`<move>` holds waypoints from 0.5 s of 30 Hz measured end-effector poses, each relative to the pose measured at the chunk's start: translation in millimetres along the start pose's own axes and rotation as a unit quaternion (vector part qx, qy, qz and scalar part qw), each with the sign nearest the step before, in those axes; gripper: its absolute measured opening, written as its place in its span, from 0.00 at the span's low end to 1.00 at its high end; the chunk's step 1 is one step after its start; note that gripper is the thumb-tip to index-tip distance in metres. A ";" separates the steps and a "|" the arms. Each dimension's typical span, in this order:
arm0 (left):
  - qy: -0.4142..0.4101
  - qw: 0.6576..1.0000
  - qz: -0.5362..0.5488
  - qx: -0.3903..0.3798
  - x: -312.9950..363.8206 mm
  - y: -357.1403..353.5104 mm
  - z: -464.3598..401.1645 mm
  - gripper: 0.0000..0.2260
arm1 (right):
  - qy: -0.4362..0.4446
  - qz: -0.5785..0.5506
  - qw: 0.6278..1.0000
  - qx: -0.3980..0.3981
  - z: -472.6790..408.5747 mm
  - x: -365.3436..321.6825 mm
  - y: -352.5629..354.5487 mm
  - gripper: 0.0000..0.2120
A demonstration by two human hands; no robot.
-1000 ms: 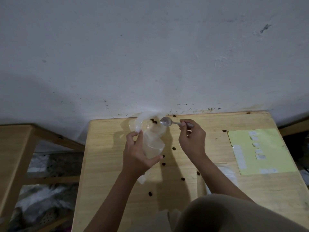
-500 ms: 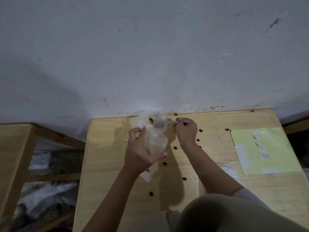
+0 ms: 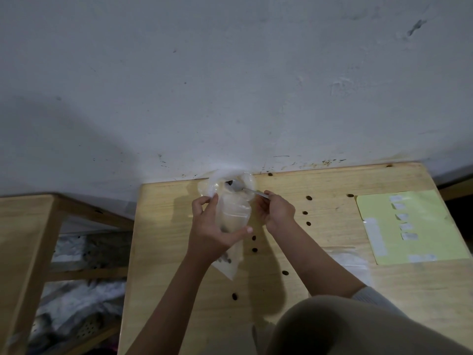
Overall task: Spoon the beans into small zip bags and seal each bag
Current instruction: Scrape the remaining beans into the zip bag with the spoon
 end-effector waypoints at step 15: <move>-0.010 0.999 -0.044 -0.006 13.8 7.9 2.5 0.52 | 0.090 0.033 0.995 -0.013 5.2 -16.8 19.1 0.08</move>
Point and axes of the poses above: each hand's wrist, its own z-axis away from the middle knuckle, its own y-axis out of the back of the hand, x = y × z, the point moved 5 cm from there along -z, towards the middle knuckle, and after that the axes turned 10 degrees about z, right-handed, at the moved point
